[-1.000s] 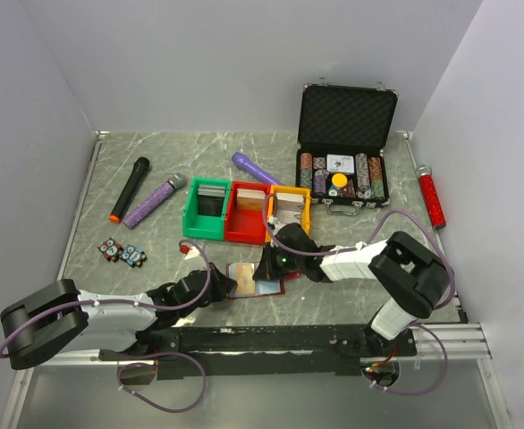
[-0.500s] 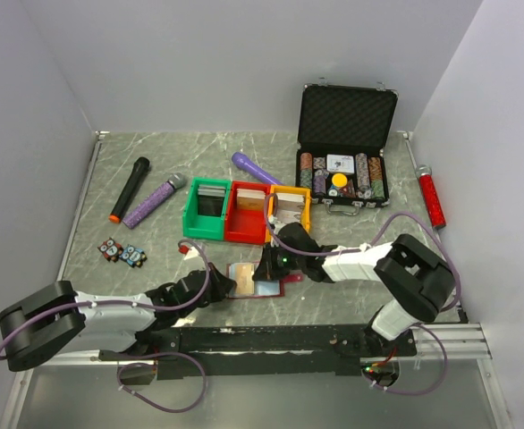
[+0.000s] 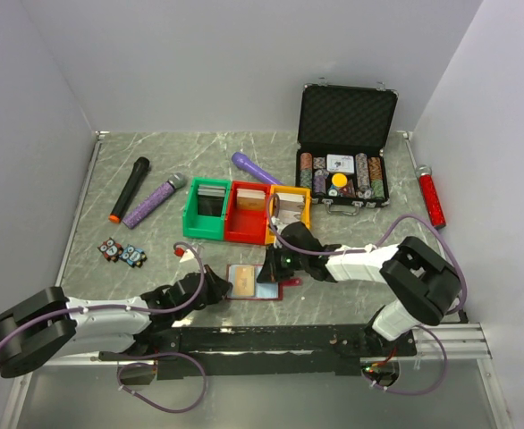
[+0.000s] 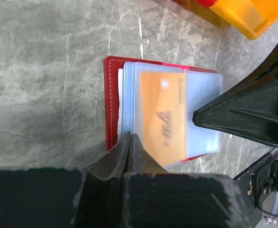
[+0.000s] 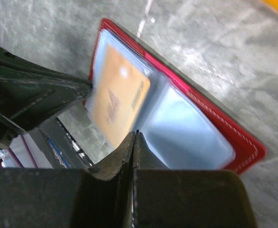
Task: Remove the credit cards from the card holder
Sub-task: Remove the credit card from the card holder.
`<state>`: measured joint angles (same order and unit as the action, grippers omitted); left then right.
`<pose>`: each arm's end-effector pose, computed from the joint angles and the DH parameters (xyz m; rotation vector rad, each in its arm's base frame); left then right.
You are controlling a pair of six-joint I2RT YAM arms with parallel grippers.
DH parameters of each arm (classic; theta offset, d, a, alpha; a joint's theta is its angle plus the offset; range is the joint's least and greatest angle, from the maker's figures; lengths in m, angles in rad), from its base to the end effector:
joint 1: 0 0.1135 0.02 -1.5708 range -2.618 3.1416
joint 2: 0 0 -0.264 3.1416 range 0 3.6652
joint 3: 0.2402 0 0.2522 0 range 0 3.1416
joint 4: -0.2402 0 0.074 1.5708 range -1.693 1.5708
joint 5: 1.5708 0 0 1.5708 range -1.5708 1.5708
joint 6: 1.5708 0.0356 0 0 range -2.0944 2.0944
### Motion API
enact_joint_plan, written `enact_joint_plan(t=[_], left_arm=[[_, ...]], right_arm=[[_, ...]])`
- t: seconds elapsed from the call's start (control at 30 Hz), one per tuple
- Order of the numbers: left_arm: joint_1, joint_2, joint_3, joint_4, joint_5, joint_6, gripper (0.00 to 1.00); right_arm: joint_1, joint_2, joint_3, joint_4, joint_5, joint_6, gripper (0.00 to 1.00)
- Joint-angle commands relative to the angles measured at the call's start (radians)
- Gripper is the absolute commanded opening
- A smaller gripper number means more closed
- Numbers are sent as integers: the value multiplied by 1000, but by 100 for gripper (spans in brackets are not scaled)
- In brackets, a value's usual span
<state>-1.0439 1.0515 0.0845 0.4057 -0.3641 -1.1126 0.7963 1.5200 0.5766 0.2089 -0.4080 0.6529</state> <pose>0.0956 -0.1391 0.1180 -0.3011 2.2053 -0.8852 0.1844 0.2087 0.1426 -0.4141 2.5124 1.1396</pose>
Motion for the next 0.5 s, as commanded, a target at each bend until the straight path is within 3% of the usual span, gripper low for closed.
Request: enact_joint_plan(t=[0.0, 0.3, 0.47], left_arm=[[-1, -2, -15, -85, -24, 3, 1], [-1, -27, -5, -103, -32, 10, 1], [-1, -142, 23, -145, -39, 52, 1]], right_arm=[[-16, -47, -12, -19, -11, -22, 0], [-20, -87, -35, 1, -29, -30, 0], [-22, -121, -44, 30, -38, -27, 29]])
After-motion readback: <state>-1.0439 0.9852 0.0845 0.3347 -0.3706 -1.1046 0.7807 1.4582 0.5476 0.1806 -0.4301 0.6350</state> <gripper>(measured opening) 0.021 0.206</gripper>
